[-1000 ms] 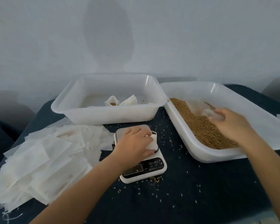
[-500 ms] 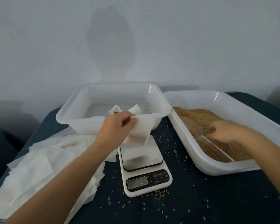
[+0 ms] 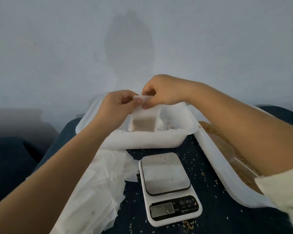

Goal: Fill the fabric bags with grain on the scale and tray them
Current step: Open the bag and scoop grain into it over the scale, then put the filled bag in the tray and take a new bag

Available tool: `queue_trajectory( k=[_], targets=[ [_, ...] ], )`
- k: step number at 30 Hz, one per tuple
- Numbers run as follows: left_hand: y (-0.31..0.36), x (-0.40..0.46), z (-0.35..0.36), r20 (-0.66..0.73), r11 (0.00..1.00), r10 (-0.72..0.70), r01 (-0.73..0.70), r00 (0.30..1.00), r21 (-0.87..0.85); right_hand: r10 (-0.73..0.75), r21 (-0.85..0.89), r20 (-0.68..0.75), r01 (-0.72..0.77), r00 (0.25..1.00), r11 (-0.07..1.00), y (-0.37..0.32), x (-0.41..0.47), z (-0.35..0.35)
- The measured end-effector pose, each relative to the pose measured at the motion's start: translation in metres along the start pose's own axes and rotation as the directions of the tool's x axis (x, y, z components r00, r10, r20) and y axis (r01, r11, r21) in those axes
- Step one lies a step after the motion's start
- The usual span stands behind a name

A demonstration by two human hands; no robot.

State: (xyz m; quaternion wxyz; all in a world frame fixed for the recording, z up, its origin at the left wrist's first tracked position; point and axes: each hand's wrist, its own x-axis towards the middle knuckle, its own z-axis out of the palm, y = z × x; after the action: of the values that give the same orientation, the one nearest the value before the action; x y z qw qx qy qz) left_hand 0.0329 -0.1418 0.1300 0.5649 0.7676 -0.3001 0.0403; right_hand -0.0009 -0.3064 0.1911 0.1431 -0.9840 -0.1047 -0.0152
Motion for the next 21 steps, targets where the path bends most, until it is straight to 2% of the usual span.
queue_trajectory(
  k=[5, 7, 10, 13, 17, 19, 21],
  targets=[
    [-0.033, -0.011, -0.043, -0.206, 0.997, -0.069, 0.076, 0.976, 0.025, -0.029, -0.017, -0.092, 0.027, 0.995, 0.999, -0.007, 0.06, 0.021],
    [-0.052, -0.032, -0.061, -0.218, 0.981, -0.061, 0.1, 0.974, 0.168, -0.022, -0.039, -0.144, 0.017, 0.989, 0.999, -0.007, 0.085, 0.038],
    [-0.083, -0.071, -0.074, -0.081, 0.86, -0.105, 0.132, 0.991, 0.492, -0.002, -0.086, -0.172, -0.013, 0.985, 0.996, -0.004, 0.117, 0.073],
    [-0.108, -0.101, -0.07, 0.088, 0.716, -0.23, 0.107, 0.969, 0.69, 0.037, -0.134, -0.166, -0.06, 0.985, 0.989, -0.003, 0.14, 0.117],
    [-0.125, -0.115, -0.062, 0.23, 0.633, -0.409, 0.093, 0.883, 0.768, 0.08, -0.174, -0.023, -0.083, 0.997, 0.981, -0.003, 0.152, 0.16],
    [-0.125, -0.115, -0.057, 0.273, 0.585, -0.421, 0.029, 0.865, 0.811, 0.092, -0.125, 0.056, -0.084, 0.994, 0.989, -0.003, 0.151, 0.166],
    [-0.122, -0.116, -0.051, 0.3, 0.55, -0.365, -0.056, 0.881, 0.833, 0.099, -0.054, 0.116, -0.093, 0.988, 0.994, -0.003, 0.146, 0.163]
  ],
)
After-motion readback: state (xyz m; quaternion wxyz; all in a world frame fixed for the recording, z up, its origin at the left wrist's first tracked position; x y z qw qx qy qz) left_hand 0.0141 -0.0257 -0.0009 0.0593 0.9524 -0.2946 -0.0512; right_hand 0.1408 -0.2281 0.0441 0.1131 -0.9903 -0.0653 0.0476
